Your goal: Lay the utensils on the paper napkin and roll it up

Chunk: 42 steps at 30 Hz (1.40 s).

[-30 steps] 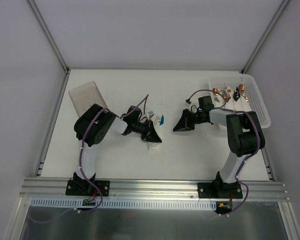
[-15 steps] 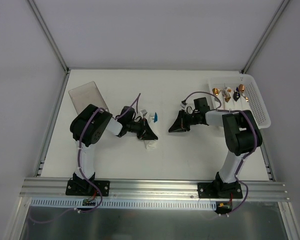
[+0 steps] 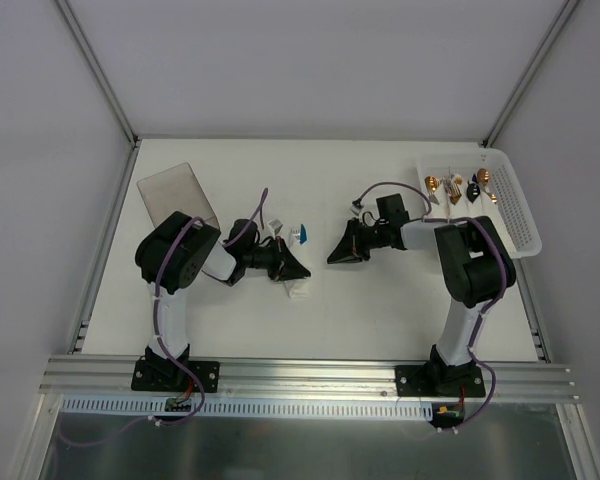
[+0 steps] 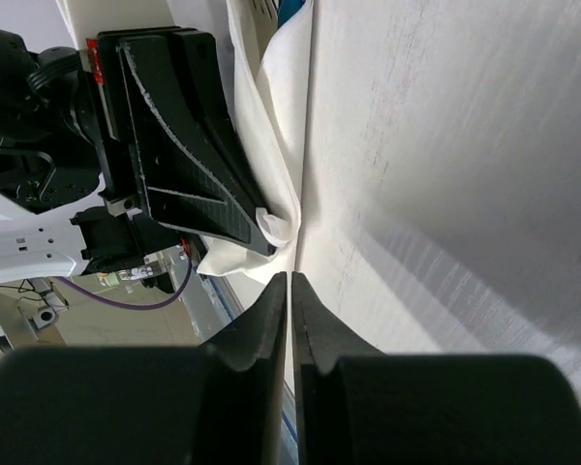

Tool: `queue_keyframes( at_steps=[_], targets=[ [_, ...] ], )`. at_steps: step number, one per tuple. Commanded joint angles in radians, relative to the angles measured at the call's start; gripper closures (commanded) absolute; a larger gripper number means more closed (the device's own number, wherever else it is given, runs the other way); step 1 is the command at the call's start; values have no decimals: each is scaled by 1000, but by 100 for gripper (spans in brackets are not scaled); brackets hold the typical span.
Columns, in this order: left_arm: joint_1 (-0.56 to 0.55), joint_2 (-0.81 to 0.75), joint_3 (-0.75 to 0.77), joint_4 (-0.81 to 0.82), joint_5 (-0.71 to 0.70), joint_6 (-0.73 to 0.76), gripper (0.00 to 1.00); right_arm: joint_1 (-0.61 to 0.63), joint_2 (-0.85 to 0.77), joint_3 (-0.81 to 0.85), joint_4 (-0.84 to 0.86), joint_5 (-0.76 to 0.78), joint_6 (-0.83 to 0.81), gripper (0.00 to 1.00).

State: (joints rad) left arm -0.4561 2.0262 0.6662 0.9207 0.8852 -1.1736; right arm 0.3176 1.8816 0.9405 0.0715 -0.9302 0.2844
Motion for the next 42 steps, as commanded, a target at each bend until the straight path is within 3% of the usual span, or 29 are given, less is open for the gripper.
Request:
queue_keyframes(
  at_steps=[1, 9, 17, 34, 42],
  targets=[
    [13, -43, -13, 161, 7, -41, 100, 8, 22, 47, 31, -19, 18, 92],
    [16, -81, -10, 188, 27, -35, 100, 35, 44, 101, 37, -12, 30, 92],
    [27, -165, 6, 30, -2, 34, 100, 86, 80, 130, 39, 1, 47, 92],
    [60, -116, -53, 119, 12, -15, 100, 198, 180, 192, 85, 24, 96, 92],
    [57, -93, 10, 132, 17, -52, 100, 225, 220, 156, 50, 90, 96, 94]
  ],
)
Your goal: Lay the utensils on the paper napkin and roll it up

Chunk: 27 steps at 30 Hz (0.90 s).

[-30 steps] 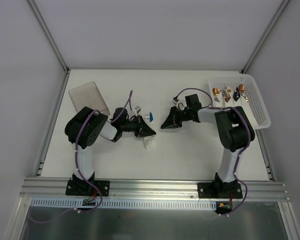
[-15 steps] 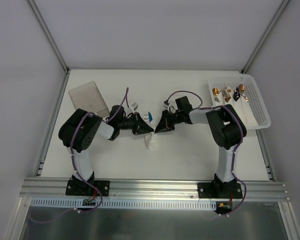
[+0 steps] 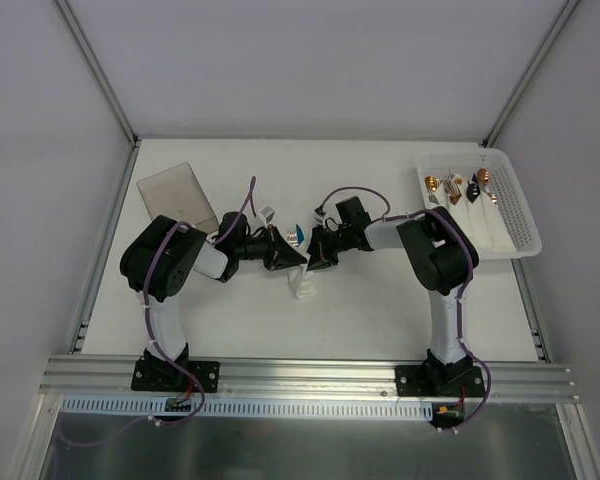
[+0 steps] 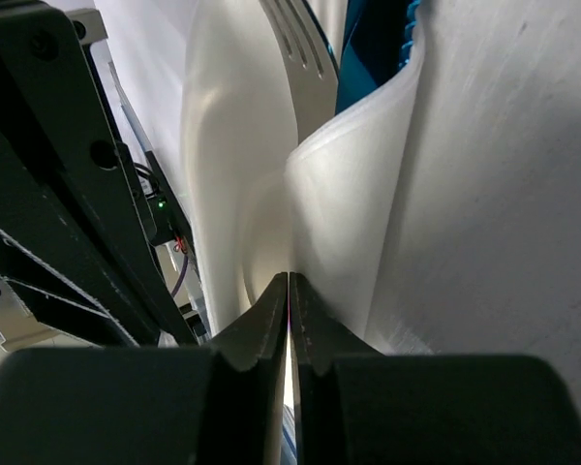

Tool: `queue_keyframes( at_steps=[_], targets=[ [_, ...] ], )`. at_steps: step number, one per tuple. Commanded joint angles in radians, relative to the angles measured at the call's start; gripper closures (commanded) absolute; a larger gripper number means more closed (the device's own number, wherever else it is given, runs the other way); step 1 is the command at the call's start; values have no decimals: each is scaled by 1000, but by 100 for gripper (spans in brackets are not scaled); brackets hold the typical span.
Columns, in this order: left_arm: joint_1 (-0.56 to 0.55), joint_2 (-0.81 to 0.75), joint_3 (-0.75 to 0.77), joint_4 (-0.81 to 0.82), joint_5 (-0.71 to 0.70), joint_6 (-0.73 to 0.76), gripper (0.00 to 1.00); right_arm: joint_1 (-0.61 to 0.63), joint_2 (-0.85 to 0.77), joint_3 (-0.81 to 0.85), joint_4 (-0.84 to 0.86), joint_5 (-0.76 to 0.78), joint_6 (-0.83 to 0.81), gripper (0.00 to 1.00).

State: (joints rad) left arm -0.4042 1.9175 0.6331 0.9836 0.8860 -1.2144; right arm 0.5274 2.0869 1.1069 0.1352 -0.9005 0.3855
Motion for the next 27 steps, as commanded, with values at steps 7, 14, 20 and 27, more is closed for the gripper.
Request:
queue_keyframes(
  at_steps=[7, 14, 20, 27],
  targets=[
    [-30, 25, 34, 93, 18, -13, 100, 11, 59, 1, -16, 66, 32, 95],
    [-59, 106, 33, 147, -47, -53, 100, 6, 53, -21, -17, 72, 46, 97],
    [-59, 195, -41, 341, -68, -143, 100, -10, 16, -24, -16, 74, 47, 97],
    [-61, 120, -183, 449, -38, -93, 100, -14, 41, -22, -22, 89, 53, 97]
  ],
)
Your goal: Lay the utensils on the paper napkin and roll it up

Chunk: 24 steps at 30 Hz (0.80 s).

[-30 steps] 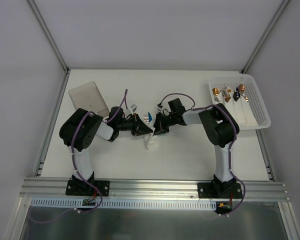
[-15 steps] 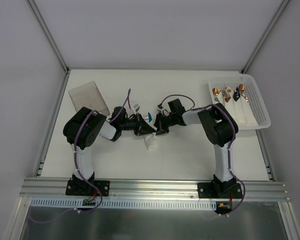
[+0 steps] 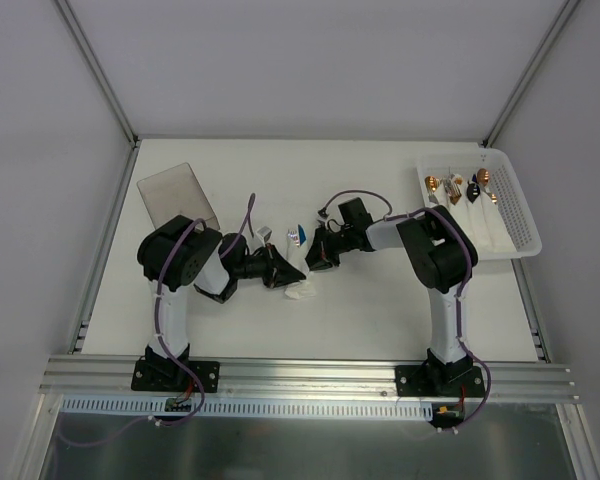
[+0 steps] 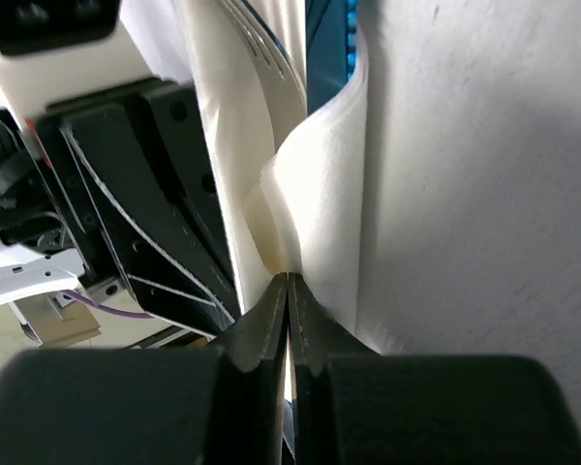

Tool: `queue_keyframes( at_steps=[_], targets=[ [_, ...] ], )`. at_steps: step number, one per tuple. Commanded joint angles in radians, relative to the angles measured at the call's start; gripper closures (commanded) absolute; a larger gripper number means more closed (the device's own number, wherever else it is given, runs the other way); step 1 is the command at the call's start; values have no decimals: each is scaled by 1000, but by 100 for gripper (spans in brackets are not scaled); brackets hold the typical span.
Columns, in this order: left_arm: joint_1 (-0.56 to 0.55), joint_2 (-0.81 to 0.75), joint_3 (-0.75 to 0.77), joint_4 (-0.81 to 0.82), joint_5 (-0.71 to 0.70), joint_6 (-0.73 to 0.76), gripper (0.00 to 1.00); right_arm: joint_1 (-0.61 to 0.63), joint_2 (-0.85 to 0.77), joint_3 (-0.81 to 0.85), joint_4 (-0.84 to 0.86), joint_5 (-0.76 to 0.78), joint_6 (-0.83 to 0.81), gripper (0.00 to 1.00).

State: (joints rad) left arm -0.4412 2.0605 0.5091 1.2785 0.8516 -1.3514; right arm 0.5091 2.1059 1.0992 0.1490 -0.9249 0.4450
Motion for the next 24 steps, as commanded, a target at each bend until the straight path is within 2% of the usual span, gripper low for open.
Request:
queue_keyframes(
  at_steps=[1, 4, 5, 8, 9, 12, 18, 24],
  targets=[
    [-25, -58, -82, 131, -3, 64, 100, 5, 22, -16, -35, 124, -3, 97],
    [-33, -118, -101, -25, -19, 161, 100, -3, 11, -36, -43, 181, 9, 99],
    [-34, -128, -96, -129, -26, 185, 100, -7, 9, -42, -46, 192, 17, 99],
    [-50, -163, -46, -318, -83, 283, 100, -20, 3, -73, -69, 248, 60, 100],
    [-56, -169, -23, -464, -98, 344, 100, -21, -4, -84, -77, 259, 69, 100],
    [-82, -191, 77, -688, -164, 434, 100, -27, -23, -120, -120, 325, 93, 100],
    [-86, -198, 262, -988, -253, 601, 100, -70, -75, -196, -143, 426, 179, 100],
    [-71, -129, 419, -1248, -249, 753, 100, -96, -106, -203, -138, 393, 176, 99]
  ],
)
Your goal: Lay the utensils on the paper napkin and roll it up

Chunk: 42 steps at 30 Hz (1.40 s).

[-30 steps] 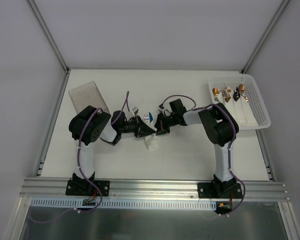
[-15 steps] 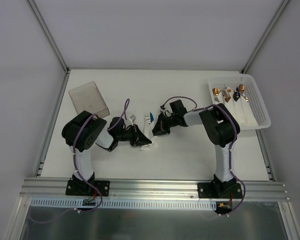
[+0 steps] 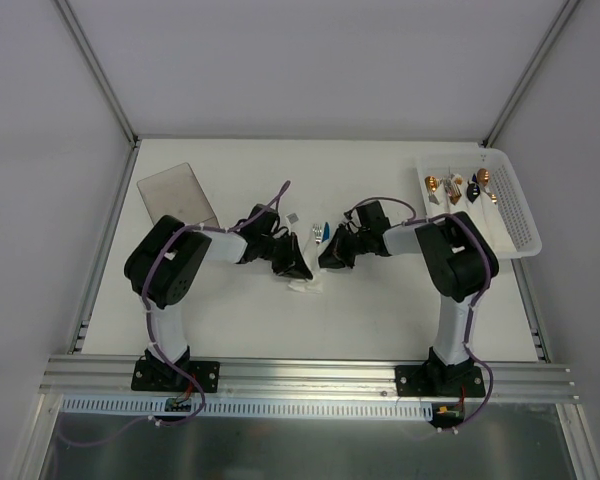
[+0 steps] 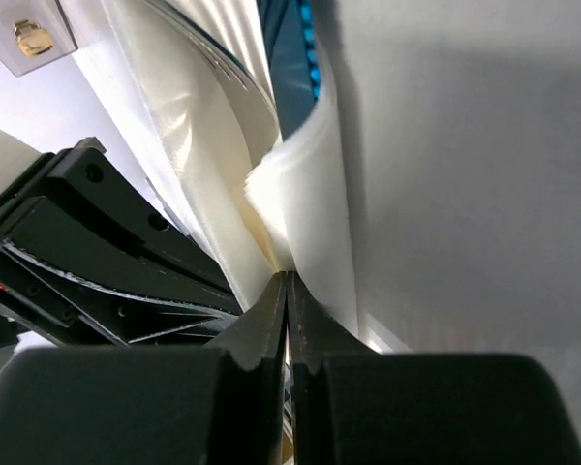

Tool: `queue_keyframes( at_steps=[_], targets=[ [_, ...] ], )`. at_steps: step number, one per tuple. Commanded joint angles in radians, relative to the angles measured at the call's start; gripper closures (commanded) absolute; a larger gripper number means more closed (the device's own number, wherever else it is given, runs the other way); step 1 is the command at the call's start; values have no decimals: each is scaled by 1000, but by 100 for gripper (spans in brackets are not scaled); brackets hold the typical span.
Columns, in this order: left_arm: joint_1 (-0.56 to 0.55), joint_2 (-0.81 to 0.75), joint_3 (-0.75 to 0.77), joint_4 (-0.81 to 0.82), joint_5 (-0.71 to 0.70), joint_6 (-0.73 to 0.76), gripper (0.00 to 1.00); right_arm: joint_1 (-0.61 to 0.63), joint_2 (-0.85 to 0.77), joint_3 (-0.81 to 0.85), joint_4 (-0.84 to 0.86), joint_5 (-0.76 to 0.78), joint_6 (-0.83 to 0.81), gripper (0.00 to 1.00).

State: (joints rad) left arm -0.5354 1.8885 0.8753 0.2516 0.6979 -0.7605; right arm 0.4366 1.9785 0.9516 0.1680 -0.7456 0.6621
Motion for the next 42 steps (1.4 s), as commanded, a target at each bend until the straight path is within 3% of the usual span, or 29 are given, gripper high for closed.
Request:
queue_keyframes(
  at_steps=[1, 9, 15, 21, 32, 38, 42],
  targets=[
    [28, 61, 77, -241, -86, 180, 100, -29, 8, -44, -159, 207, -62, 98],
    [44, 95, 142, -396, -89, 332, 100, -88, -50, 124, -199, 59, -314, 86],
    [48, 116, 175, -436, -80, 357, 100, -98, 9, 231, -226, -55, -403, 85],
    [48, 115, 182, -445, -78, 368, 100, -79, 72, 233, -196, -133, -414, 87],
    [52, 119, 198, -454, -67, 368, 100, -71, 51, 144, -125, -135, -381, 90],
    [52, 124, 200, -453, -58, 368, 100, -140, -36, 99, -101, -152, -374, 88],
    [52, 127, 203, -453, -52, 365, 100, -164, -63, 81, -96, -156, -363, 82]
  ],
)
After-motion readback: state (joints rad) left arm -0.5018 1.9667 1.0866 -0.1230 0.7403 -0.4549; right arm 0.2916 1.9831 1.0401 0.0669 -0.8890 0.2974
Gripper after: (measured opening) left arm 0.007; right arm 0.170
